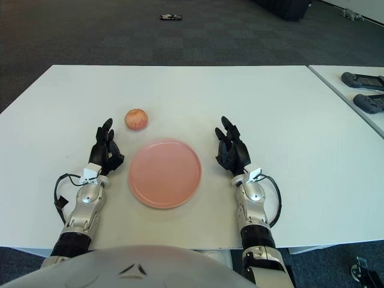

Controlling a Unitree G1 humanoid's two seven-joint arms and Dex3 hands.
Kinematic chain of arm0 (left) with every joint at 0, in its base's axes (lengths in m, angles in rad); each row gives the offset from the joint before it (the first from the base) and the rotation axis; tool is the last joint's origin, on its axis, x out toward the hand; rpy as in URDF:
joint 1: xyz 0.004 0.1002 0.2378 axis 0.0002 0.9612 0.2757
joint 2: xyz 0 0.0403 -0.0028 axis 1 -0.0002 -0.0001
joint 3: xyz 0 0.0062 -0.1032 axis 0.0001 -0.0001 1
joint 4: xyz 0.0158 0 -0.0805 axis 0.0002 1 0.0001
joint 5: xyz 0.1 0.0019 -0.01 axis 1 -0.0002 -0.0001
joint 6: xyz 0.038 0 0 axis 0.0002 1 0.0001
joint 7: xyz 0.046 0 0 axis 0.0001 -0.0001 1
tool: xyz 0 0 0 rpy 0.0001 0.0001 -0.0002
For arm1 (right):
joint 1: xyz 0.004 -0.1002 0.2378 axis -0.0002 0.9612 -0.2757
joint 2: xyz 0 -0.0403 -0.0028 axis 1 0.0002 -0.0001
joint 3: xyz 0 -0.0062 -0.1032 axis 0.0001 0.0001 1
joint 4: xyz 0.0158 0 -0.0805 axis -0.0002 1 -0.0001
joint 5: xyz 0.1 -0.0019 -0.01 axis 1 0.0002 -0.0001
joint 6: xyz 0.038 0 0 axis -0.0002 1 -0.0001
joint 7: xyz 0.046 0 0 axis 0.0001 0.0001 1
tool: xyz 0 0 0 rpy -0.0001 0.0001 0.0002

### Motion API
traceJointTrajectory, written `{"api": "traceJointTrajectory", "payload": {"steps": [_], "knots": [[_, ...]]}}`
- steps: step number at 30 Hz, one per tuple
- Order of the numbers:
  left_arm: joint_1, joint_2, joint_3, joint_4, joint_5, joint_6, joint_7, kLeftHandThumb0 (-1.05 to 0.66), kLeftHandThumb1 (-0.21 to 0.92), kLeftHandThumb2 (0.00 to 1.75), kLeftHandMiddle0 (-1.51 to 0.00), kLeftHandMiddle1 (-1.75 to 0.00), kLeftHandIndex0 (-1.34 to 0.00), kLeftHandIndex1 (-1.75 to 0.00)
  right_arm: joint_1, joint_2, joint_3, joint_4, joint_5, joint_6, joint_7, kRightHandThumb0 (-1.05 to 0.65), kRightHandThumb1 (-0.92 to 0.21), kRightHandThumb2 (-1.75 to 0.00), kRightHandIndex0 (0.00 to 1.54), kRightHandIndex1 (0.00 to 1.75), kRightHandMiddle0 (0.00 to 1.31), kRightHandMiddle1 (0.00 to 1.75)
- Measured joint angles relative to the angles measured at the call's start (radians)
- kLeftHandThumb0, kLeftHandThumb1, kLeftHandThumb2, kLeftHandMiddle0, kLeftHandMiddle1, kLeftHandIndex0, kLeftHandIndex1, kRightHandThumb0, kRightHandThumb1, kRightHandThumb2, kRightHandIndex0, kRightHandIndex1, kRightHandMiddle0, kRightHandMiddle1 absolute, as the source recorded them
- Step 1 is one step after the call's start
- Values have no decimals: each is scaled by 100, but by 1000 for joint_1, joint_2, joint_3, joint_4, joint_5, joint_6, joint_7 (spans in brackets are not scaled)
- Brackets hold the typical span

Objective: Put the apple into the plate.

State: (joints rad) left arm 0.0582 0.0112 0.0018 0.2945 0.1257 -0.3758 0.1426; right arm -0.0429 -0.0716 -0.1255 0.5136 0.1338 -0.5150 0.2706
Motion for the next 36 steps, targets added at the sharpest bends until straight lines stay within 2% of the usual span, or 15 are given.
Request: {"api": "traceJointTrajectory", "payload": {"steps": [30,36], "knots": [[-1,5,1,0,0,3,0,-84,92,110,-21,0,0,-45,0,0,3,-1,-2,0,-9,-67,-92,-87,13,0,0,22],[-22,24,25,6,-13,33,-8,-84,92,108,-20,0,0,-43,-2,0,6,1,-3,0,-9,-67,-92,-86,13,0,0,23]]}}
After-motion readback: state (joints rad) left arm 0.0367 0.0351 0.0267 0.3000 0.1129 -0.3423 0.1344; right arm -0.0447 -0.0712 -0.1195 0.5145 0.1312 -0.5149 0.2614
